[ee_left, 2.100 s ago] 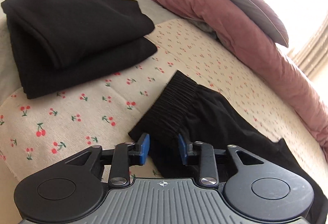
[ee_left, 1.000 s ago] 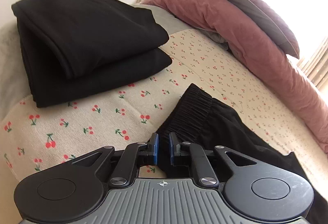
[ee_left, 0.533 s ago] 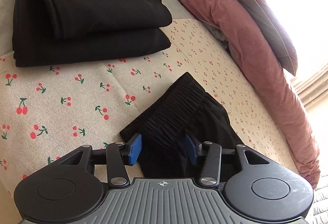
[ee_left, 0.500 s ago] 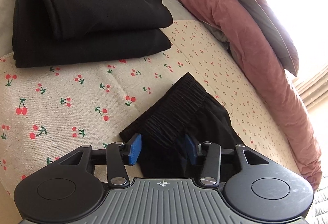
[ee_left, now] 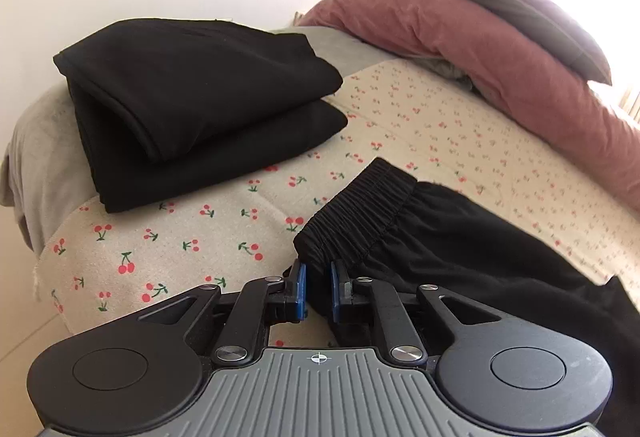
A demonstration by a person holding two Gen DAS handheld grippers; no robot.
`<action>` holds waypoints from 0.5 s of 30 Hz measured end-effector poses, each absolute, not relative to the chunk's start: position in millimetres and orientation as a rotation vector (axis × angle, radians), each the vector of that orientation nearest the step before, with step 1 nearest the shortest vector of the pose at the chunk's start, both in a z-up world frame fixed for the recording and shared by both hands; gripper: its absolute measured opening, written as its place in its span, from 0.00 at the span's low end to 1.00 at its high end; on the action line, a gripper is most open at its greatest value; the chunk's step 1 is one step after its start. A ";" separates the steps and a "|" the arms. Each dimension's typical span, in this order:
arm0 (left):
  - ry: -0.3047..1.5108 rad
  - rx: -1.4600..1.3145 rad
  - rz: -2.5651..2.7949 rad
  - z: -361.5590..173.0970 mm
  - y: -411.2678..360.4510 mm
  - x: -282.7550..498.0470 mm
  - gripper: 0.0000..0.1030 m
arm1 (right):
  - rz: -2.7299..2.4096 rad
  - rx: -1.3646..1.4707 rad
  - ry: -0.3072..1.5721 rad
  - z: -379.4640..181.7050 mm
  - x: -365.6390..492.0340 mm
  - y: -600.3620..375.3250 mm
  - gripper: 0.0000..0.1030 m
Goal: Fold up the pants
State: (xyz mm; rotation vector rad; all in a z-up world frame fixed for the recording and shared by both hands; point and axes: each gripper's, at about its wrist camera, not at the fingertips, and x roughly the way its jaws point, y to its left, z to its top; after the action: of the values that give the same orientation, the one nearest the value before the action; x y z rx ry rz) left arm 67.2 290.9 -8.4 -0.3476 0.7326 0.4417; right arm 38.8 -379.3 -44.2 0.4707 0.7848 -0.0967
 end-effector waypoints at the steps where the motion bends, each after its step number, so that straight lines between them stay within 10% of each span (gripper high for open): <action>1: 0.757 -0.315 0.446 -11.9 288.5 70.2 0.14 | -0.098 0.456 0.812 -49.0 40.0 -379.2 0.03; 6: 0.790 -0.215 0.464 -17.1 279.2 75.2 0.26 | -0.081 0.458 0.919 -70.5 48.1 -386.8 0.09; 9: 0.743 -0.177 0.474 -6.4 268.4 69.0 0.56 | -0.117 0.585 0.835 -60.0 36.7 -410.3 0.47; 15: 0.613 -0.081 0.318 17.7 213.5 64.3 0.73 | -0.335 0.722 0.656 -51.5 7.0 -470.8 0.45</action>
State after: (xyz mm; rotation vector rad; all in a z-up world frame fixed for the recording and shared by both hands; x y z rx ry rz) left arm 64.3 213.5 17.7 -0.0808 0.6126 0.3182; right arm 7.0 -470.8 -51.5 0.7220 0.6558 -0.3352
